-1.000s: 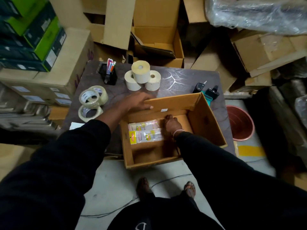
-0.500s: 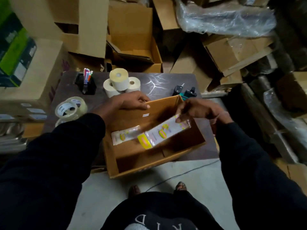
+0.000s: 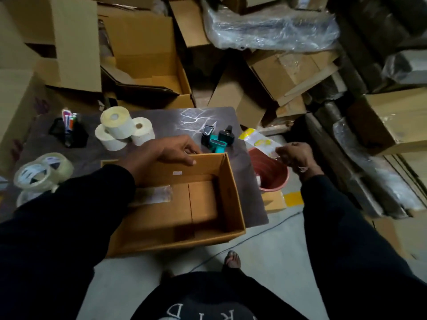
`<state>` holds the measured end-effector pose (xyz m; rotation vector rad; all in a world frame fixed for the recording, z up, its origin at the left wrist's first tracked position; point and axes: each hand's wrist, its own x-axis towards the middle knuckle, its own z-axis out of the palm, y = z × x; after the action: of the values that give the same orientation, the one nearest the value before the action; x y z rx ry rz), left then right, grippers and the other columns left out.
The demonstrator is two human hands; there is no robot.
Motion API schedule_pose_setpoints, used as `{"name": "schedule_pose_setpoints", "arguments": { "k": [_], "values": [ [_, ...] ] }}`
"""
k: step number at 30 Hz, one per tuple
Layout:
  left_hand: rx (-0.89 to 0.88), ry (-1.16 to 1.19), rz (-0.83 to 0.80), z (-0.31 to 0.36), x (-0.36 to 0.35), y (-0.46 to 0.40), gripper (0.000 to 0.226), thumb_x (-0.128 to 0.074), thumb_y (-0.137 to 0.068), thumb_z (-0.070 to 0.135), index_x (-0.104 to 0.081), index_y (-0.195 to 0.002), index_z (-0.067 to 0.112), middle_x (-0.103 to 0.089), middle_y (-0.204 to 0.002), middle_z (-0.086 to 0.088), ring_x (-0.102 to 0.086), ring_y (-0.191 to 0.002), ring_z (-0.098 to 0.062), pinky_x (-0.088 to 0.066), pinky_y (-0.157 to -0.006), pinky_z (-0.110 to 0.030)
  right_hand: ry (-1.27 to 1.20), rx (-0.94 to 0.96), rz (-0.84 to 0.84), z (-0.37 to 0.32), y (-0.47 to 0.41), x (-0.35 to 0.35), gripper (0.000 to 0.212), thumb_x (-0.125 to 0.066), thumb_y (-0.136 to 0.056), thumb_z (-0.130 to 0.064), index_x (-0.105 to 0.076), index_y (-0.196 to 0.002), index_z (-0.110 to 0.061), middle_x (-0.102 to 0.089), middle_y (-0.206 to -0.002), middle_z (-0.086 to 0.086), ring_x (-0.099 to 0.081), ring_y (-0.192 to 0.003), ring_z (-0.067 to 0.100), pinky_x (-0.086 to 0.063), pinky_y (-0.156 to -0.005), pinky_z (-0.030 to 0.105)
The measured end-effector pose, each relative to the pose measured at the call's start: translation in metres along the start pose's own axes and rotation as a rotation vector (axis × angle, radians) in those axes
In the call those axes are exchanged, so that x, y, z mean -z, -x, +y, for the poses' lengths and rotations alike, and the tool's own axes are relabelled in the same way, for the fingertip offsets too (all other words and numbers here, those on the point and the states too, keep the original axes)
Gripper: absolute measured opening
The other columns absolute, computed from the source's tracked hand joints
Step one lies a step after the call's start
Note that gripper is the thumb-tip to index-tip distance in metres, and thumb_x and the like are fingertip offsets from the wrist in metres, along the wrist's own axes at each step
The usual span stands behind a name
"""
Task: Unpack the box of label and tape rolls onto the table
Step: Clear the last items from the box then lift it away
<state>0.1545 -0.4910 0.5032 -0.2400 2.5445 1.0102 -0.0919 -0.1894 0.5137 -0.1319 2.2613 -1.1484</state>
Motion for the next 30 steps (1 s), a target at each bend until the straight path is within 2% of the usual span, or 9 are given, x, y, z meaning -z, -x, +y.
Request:
{"name": "schedule_pose_setpoints", "arguments": {
  "k": [4,6,8,10,13,15,19,22,30],
  "values": [
    [0.029,0.104,-0.02,0.016,-0.004,-0.019,0.03,-0.077,-0.089,0.031,-0.074,-0.119,0.031,-0.074,-0.108,0.02,-0.069,-0.096,0.001,-0.053,-0.083,-0.02,0.017,-0.135,0.072,0.047,-0.036,0.009,0.016,-0.065,-0.087,-0.008,-0.058,-0.075,-0.017,-0.065,-0.072,0.005,-0.058,-0.042,0.008,-0.047,-0.04,0.017],
    [0.044,0.176,-0.032,0.022,-0.003,-0.021,0.028,-0.077,-0.089,0.03,-0.075,-0.117,0.027,-0.075,-0.105,0.019,-0.07,-0.093,0.005,-0.053,-0.074,-0.012,0.029,-0.172,0.078,0.065,-0.055,0.01,0.011,-0.062,-0.088,-0.009,-0.058,-0.086,-0.019,-0.059,-0.077,0.0,-0.059,-0.046,0.005,-0.045,-0.036,0.013],
    [0.064,0.236,-0.03,0.021,0.0,-0.019,0.027,-0.076,-0.09,0.027,-0.075,-0.117,0.026,-0.075,-0.105,0.018,-0.071,-0.093,0.005,-0.053,-0.07,-0.009,0.007,-0.237,0.073,0.084,-0.079,0.009,0.004,-0.063,-0.079,-0.01,-0.062,-0.076,-0.012,-0.065,-0.073,0.006,-0.059,-0.058,0.018,-0.052,-0.043,0.021],
    [0.092,0.266,-0.004,0.015,0.002,-0.013,0.029,-0.077,-0.089,0.026,-0.075,-0.117,0.025,-0.077,-0.107,0.013,-0.072,-0.096,0.0,-0.057,-0.073,-0.013,0.032,-0.294,0.089,0.095,-0.097,0.012,0.019,-0.063,-0.071,-0.008,-0.062,-0.053,-0.004,-0.065,-0.049,0.004,-0.057,-0.053,0.024,-0.056,-0.054,0.031],
    [0.131,0.332,0.074,0.004,0.001,-0.001,0.026,-0.079,-0.087,0.022,-0.078,-0.113,0.018,-0.079,-0.106,0.006,-0.074,-0.096,-0.01,-0.061,-0.079,-0.02,-0.247,-0.278,0.036,0.094,-0.105,0.002,0.013,-0.058,-0.092,-0.01,-0.065,-0.081,-0.01,-0.061,-0.041,-0.013,-0.064,-0.041,0.007,-0.057,-0.046,0.022],
    [0.137,0.349,0.098,-0.001,-0.001,0.007,0.023,-0.079,-0.087,0.021,-0.079,-0.11,0.017,-0.08,-0.102,0.006,-0.075,-0.093,-0.011,-0.061,-0.076,-0.018,-0.373,-0.297,0.094,0.082,-0.102,-0.005,0.017,-0.06,-0.095,-0.014,-0.068,-0.101,0.0,-0.065,-0.045,-0.006,-0.065,-0.042,0.008,-0.053,-0.044,0.023],
    [0.112,0.315,0.086,-0.008,0.0,0.016,0.019,-0.079,-0.088,0.02,-0.079,-0.106,0.018,-0.079,-0.101,0.009,-0.074,-0.093,-0.008,-0.059,-0.074,-0.016,-0.583,-0.334,0.139,0.063,-0.087,-0.019,0.015,-0.048,-0.099,0.002,-0.06,-0.089,0.002,-0.065,-0.047,0.009,-0.058,-0.032,0.015,-0.046,-0.032,0.02],
    [0.1,0.247,0.064,-0.013,0.004,0.018,0.02,-0.081,-0.086,0.019,-0.079,-0.106,0.019,-0.079,-0.1,0.009,-0.074,-0.092,-0.006,-0.057,-0.073,-0.014,-0.661,-0.317,0.13,0.049,-0.078,-0.029,0.02,-0.044,-0.098,0.005,-0.061,-0.106,0.001,-0.07,-0.07,0.011,-0.062,-0.04,0.017,-0.053,-0.041,0.02],
    [0.126,0.221,-0.017,-0.035,0.017,0.04,0.021,-0.081,-0.086,0.028,-0.079,-0.107,0.027,-0.076,-0.095,0.024,-0.073,-0.093,-0.002,-0.056,-0.072,-0.014,-0.585,0.084,-0.398,-0.051,0.009,-0.081,0.007,-0.062,-0.093,-0.009,-0.067,-0.095,-0.004,-0.067,-0.073,0.007,-0.058,-0.054,0.007,-0.045,-0.047,0.014]
  ]
}}
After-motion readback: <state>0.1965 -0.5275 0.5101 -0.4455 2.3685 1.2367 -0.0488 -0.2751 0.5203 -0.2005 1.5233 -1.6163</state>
